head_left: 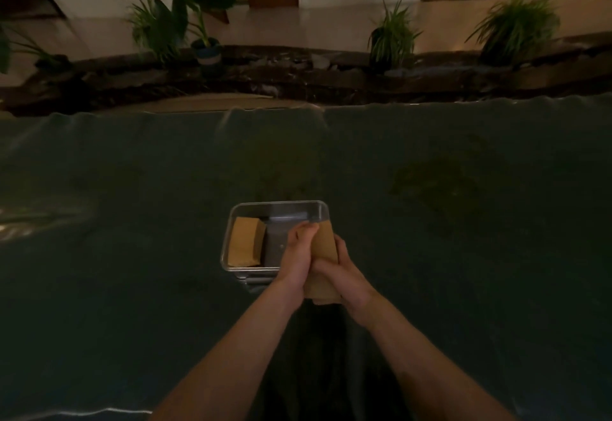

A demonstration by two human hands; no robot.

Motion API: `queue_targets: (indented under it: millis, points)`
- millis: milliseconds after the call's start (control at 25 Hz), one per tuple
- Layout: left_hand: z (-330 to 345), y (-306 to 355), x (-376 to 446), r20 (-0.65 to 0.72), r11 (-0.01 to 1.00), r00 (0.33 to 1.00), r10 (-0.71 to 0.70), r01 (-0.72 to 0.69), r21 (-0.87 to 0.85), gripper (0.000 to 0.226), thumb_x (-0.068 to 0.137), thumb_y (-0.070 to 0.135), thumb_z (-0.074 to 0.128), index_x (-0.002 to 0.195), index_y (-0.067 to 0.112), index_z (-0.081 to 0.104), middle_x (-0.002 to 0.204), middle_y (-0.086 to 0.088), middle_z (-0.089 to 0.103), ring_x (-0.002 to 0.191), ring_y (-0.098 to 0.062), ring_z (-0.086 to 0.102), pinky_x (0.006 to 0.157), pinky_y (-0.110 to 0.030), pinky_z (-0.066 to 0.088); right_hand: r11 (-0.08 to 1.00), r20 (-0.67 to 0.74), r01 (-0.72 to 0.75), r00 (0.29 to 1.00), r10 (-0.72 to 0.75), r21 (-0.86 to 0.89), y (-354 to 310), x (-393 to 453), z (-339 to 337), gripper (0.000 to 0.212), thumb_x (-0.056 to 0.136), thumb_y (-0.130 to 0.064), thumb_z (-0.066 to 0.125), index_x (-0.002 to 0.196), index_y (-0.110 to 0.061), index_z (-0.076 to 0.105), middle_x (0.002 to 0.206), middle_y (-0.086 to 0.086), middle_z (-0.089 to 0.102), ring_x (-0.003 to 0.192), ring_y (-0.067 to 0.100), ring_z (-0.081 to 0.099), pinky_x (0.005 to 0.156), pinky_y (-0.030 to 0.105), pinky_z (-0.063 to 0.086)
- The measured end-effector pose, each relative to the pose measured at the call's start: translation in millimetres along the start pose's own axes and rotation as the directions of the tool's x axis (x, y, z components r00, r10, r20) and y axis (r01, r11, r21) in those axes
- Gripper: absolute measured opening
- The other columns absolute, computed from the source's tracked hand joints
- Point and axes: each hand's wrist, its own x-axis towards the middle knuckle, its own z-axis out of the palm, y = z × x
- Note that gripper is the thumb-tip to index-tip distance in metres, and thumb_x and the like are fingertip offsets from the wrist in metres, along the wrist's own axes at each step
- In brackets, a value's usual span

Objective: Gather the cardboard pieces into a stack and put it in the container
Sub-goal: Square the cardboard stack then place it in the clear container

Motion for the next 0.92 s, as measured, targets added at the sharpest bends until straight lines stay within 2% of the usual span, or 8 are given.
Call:
queue_targets:
  millis: [80,240,400,520,640,760,920]
  points:
    - [4.4,1.8,5.1,-0.026,1.0,1.0,0.017,-0.017,-0.007,0.031,0.085,0.065,0.053,0.115,0.057,0.049,0.124,0.002,0.045,0.107,-0.022,0.048,0.085,-0.044,0.042,0.999,-0.008,-0.033,0.999,0.034,0.025,-1.9,6.1,-1.7,0.067,0.072,-0.055,0.069,0.129,-0.06,0.033,0.122,-0.004,0.054,0.107,0.025,0.058,0.067,0.04,0.061]
    - [6.1,5.4,19.4,-0.051,1.0,0.999,-0.012,0.011,-0.024,0.037,0.089,0.059,0.055,0.123,0.048,0.048,0.127,-0.002,0.045,0.108,-0.023,0.049,0.09,-0.047,0.042,1.0,-0.062,0.013,0.998,-0.014,-0.009,-1.4,22.5,-1.8,0.051,0.087,-0.049,0.06,0.128,-0.057,0.03,0.119,-0.007,0.053,0.102,0.022,0.06,0.058,0.033,0.059]
    - [-2.9,10.2,34.3,-0.012,0.991,0.998,-0.054,0.052,-0.126,0.019,0.087,0.056,0.06,0.102,0.052,0.049,0.121,-0.001,0.048,0.107,-0.025,0.051,0.093,-0.049,0.044,0.999,-0.091,-0.002,0.996,-0.001,-0.035,-11.1,38.8,-5.6,0.057,0.086,-0.05,0.062,0.133,-0.052,0.03,0.117,-0.007,0.054,0.1,0.021,0.061,0.055,0.029,0.057]
    - [-20.9,8.6,51.5,0.1,0.991,0.991,-0.086,0.096,-0.092,0.045,0.083,0.052,0.067,0.123,0.041,0.051,0.126,-0.005,0.053,0.114,-0.028,0.053,0.099,-0.052,0.047,1.0,-0.124,-0.022,0.992,0.024,0.017,-23.2,56.0,-6.2,0.061,0.083,-0.053,0.065,0.135,-0.048,0.033,0.119,-0.003,0.055,0.102,0.024,0.061,0.059,0.034,0.058]
    - [-42.4,10.6,72.9,0.229,0.972,0.966,-0.118,0.16,-0.175,0.061,0.073,0.046,0.078,0.127,0.031,0.054,0.128,-0.009,0.061,0.117,-0.03,0.059,0.096,-0.049,0.051,0.999,-0.099,-0.039,0.994,0.041,0.029,-31.5,73.8,-4.6,0.062,0.084,-0.051,0.065,0.137,-0.045,0.033,0.123,0.002,0.055,0.106,0.027,0.059,0.062,0.036,0.058]
    - [-57.2,13.7,93.2,0.318,0.977,0.945,-0.075,0.133,-0.165,0.061,0.072,0.031,0.082,0.128,0.022,0.061,0.128,-0.009,0.067,0.118,-0.029,0.063,0.099,-0.046,0.051,0.99,-0.041,-0.102,0.993,0.107,0.101,-39.4,89.5,-8.1,0.061,0.086,-0.048,0.064,0.139,-0.044,0.033,0.123,0.003,0.057,0.108,0.026,0.059,0.064,0.037,0.057]
    - [-58.2,13.5,112.6,0.266,0.987,0.958,-0.109,0.136,-0.083,0.061,0.066,0.029,0.082,0.124,0.024,0.062,0.124,-0.005,0.068,0.116,-0.026,0.062,0.095,-0.043,0.051,0.989,-0.032,-0.144,0.989,0.144,0.017,-44.7,107.4,-8.3,0.062,0.087,-0.049,0.064,0.138,-0.05,0.03,0.118,-0.003,0.057,0.103,0.021,0.059,0.06,0.034,0.06]
